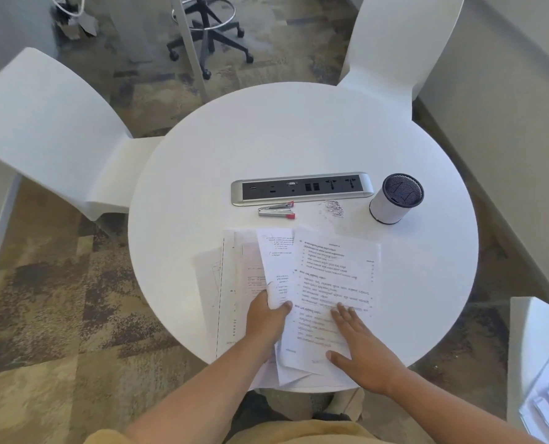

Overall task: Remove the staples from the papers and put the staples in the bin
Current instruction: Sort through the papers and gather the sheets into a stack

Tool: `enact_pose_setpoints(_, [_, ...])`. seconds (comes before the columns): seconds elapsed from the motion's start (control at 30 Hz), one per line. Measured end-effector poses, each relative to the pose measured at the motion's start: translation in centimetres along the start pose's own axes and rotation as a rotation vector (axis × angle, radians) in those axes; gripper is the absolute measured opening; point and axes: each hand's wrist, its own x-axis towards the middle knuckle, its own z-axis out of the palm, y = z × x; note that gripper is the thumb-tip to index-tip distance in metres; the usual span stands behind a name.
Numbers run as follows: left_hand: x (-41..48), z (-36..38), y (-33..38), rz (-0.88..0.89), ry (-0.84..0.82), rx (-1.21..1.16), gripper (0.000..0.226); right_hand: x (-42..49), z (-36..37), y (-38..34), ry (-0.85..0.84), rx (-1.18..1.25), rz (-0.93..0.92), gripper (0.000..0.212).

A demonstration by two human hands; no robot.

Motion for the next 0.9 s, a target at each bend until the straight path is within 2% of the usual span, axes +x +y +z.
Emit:
enact_pose_setpoints(0.07, [-0.4, 0.0, -0.1, 0.021, 0.001, 0.049, 0.028, -0.2, -0.2, 0.0, 0.046, 0.106, -0.008, 0.083])
enact_pose_setpoints(0.13, [-0.5, -0.1, -0.1, 0.017, -0.004, 0.040, 0.028, -0.6, -0.5, 0.2, 0.216, 0.233, 0.056, 0.080])
enact_pose_setpoints(0.23, [-0.7, -0.7, 0.1, 0.007, -0.047, -0.027, 0.023, -1.1, -1.5, 1.0, 0.476, 0.476, 0.296, 0.077])
enact_pose_setpoints(0.33, [-1.2, -1.5, 0.3, 0.000, -0.134, -0.086, 0.021, -1.2, -2.4, 2.1, 0.418, 0.778, 0.465, 0.070])
enact_pose_setpoints(0.43, [-1.9, -2.0, 0.7, 0.020, -0.204, -0.148, 0.019, -1.5, -2.6, 3.3, 0.293, 1.029, 0.484, 0.037])
enact_pose_setpoints(0.53, [-2.3, -2.5, 1.0, 0.074, -0.186, -0.156, 0.019, -2.4, -2.6, 4.4, 0.375, 1.172, 0.467, 0.022])
enact_pose_setpoints(0.67, [-2.1, -3.4, 1.2, 0.092, -0.090, -0.184, 0.018, -3.8, -4.0, 5.2, 0.524, 1.267, 0.421, 0.020])
enact_pose_setpoints(0.8, [-2.2, -3.6, 1.9, 0.112, -0.130, -0.156, 0.018, -4.8, -6.8, 4.6, 0.465, 1.295, 0.359, 0.020])
enact_pose_setpoints(0.9, [-2.7, -3.2, 2.8, 0.134, -0.232, -0.141, 0.022, -4.4, -8.8, 2.9, 0.448, 1.261, 0.284, 0.020])
